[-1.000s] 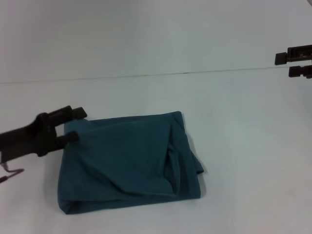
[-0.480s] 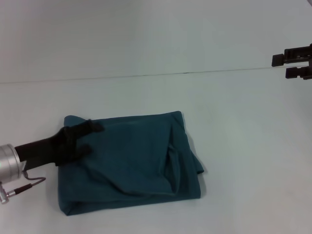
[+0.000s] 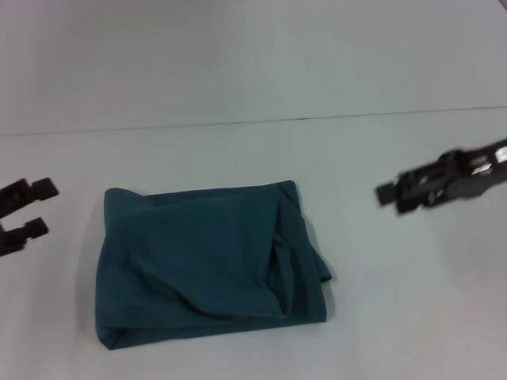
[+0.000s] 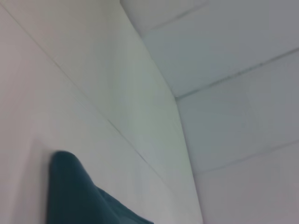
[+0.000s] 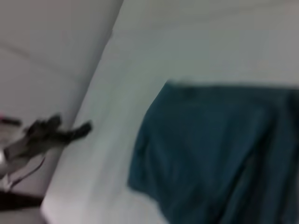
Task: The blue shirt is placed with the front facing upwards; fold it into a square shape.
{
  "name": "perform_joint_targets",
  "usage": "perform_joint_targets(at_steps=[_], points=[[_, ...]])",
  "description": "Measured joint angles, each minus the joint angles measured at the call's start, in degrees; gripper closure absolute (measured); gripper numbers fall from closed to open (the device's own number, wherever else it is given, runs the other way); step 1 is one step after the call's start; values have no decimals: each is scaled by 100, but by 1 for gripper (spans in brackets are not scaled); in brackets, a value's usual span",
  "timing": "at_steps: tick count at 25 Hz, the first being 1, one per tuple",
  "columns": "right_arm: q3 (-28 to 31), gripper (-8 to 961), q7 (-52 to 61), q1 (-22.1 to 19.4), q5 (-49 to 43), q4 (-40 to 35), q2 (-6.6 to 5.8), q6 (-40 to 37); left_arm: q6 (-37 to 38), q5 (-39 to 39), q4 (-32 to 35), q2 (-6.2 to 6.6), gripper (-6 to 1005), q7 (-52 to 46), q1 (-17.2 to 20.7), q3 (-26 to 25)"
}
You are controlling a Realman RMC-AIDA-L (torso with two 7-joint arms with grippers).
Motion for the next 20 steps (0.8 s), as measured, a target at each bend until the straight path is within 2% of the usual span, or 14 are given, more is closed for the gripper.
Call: perform_joint_targets(at_steps=[4,9,12,20], points=[[-27,183,43,88,7,424,194,-18,57,22,86,8,47,13,123,-114],[-35,184,59,216,128,1097,400,222,65,22,51,-30,47,50,105,-66],[-188,185,63,291,14,1218,534,385,56,4,49,-47,47,53,64,-46],[-641,187,497,374,-551,1277,655,1193,-50,-12,-106,-66,47,130,41,-41]])
